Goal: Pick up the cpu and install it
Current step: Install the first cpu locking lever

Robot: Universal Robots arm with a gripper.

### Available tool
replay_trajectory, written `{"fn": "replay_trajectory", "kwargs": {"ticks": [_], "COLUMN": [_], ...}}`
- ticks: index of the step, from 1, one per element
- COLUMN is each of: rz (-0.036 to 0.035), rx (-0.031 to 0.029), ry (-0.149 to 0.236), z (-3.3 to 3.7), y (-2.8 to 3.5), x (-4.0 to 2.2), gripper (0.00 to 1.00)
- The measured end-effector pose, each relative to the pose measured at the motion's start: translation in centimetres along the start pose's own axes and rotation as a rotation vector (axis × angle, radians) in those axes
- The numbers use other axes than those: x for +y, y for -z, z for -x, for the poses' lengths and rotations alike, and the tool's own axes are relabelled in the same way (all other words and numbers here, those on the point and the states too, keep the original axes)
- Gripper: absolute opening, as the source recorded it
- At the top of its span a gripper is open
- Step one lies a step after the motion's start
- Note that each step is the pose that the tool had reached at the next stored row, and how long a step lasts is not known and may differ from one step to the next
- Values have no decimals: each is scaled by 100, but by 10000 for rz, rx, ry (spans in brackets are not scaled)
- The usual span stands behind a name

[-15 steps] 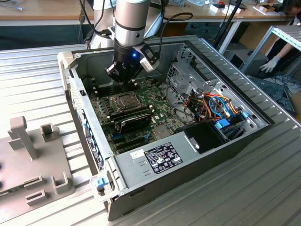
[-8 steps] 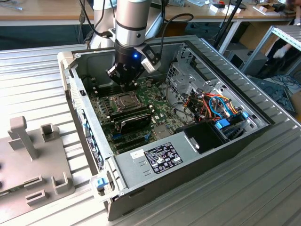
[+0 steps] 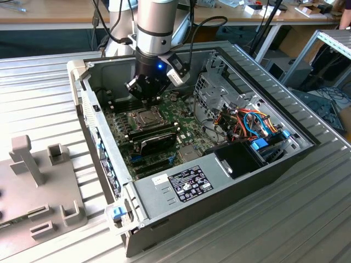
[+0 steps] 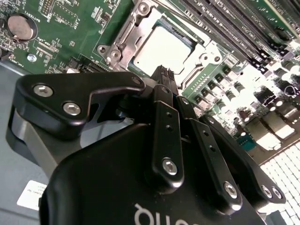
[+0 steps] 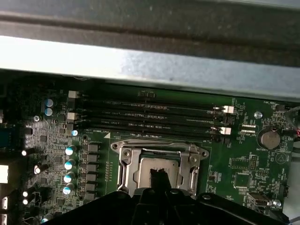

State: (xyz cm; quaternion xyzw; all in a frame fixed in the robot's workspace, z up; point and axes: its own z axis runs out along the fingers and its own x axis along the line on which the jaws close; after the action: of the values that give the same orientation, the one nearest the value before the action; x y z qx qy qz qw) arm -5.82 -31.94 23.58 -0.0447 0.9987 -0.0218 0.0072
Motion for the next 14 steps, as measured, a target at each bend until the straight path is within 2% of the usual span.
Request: {"fn": "replay_trajectory", "kwargs": {"ticks": [5, 14], "rz": [0, 0], "rx": [0, 1], "ry": [0, 0], "z": [-3, -12], "y": [30, 28], "x": [-37, -136], "gripper": [11, 11]}}
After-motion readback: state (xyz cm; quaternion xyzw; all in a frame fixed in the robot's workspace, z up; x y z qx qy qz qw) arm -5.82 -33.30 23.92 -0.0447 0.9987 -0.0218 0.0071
